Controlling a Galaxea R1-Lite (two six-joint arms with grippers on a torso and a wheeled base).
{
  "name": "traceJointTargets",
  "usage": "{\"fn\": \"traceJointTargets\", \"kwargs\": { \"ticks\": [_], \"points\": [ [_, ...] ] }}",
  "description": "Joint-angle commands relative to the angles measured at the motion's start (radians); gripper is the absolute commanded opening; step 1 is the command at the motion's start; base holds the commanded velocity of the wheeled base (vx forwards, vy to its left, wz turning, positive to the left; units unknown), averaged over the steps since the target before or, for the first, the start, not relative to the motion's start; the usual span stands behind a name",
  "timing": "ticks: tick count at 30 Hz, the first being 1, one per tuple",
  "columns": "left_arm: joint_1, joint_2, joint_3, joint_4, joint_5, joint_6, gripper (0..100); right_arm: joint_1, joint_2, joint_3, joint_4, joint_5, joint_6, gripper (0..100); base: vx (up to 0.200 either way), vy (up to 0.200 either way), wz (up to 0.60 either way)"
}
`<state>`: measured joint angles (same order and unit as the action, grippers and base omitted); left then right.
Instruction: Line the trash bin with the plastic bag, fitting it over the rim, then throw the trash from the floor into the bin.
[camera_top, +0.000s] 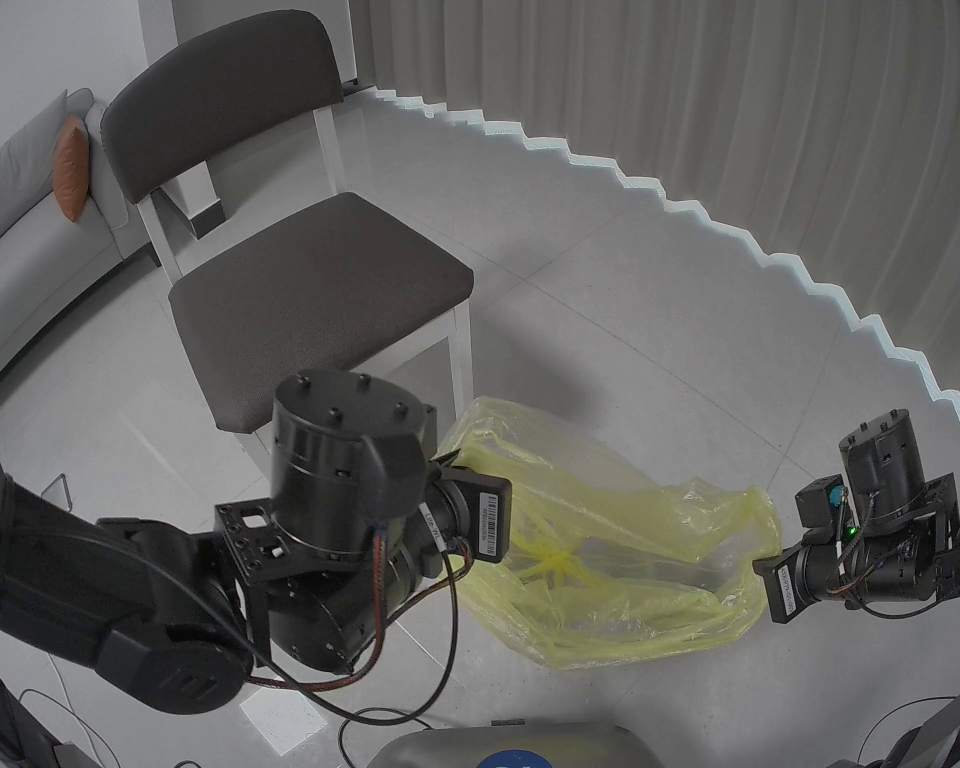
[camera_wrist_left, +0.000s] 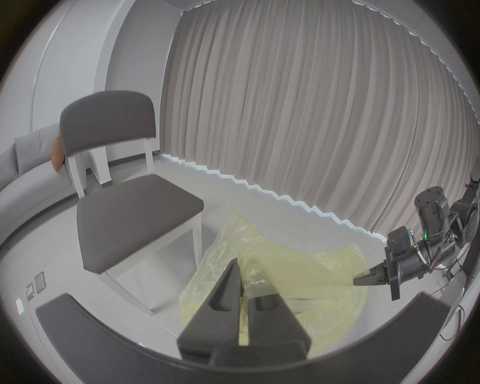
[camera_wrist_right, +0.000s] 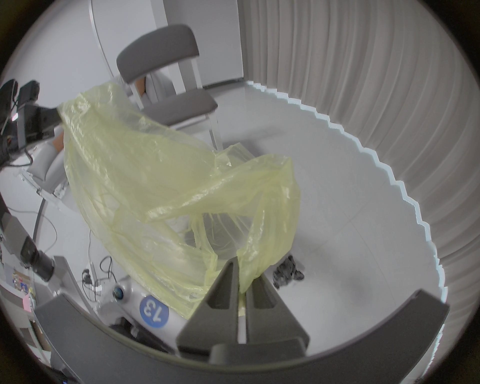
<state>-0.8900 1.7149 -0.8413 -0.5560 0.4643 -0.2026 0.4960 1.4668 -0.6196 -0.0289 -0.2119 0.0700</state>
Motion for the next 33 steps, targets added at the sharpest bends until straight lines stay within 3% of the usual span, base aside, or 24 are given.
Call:
{"fn": "traceJointTargets", "kwargs": {
  "ticks": [1, 18, 26, 33],
  "points": [
    [0.002, 0.061, -0.01, -0.001, 0.001, -0.008, 0, -0.02, 0.075, 0.026, -0.006, 0.006, -0.003, 0, 0.0, 0.0, 0.0],
    [0.019, 0.134, -0.016, -0.001, -0.009, -0.026, 0, -0.02, 0.3, 0.012, -0.146, 0.028, -0.007, 0, 0.0, 0.0, 0.0],
    [0.026, 0.195, -0.073, -0.001, -0.01, -0.024, 0, -0.082, 0.36, 0.024, -0.16, 0.08, -0.032, 0, 0.0, 0.0, 0.0],
    [0.02, 0.27, -0.136, -0.001, -0.012, -0.024, 0, -0.189, 0.376, 0.073, -0.223, 0.151, -0.142, 0, 0.0, 0.0, 0.0]
  ]
}}
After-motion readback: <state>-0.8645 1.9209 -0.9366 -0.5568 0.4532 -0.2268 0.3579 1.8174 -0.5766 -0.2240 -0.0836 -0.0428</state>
